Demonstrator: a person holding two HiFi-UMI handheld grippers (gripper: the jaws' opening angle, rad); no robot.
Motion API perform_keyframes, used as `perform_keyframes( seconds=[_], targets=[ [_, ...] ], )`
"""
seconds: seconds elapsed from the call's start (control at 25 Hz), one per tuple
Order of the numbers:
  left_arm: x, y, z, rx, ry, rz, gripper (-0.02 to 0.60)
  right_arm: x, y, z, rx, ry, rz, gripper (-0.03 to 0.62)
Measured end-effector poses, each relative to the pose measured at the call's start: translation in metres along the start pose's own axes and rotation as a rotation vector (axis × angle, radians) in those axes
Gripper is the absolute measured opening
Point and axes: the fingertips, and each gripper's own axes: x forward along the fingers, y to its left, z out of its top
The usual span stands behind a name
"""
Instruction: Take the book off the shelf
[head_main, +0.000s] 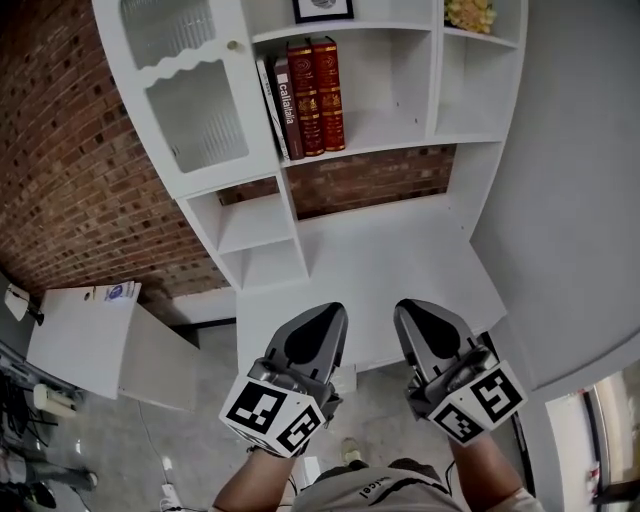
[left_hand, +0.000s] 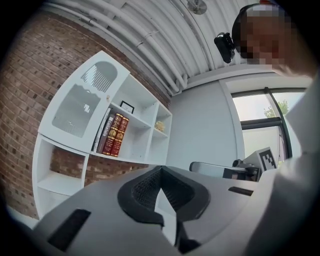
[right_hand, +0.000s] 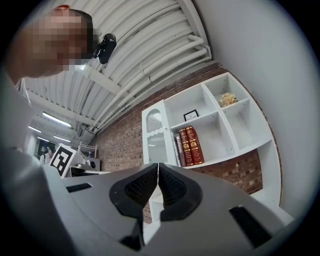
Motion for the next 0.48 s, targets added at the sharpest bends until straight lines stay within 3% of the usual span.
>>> perform_keyframes(
  seconds=[0.48],
  targets=[
    [0.07,0.074,0.007,0.009,-0.007,0.037,0.011,0.099,-0.053,-0.008,-0.034,0.007,0.002,0.018]
  ],
)
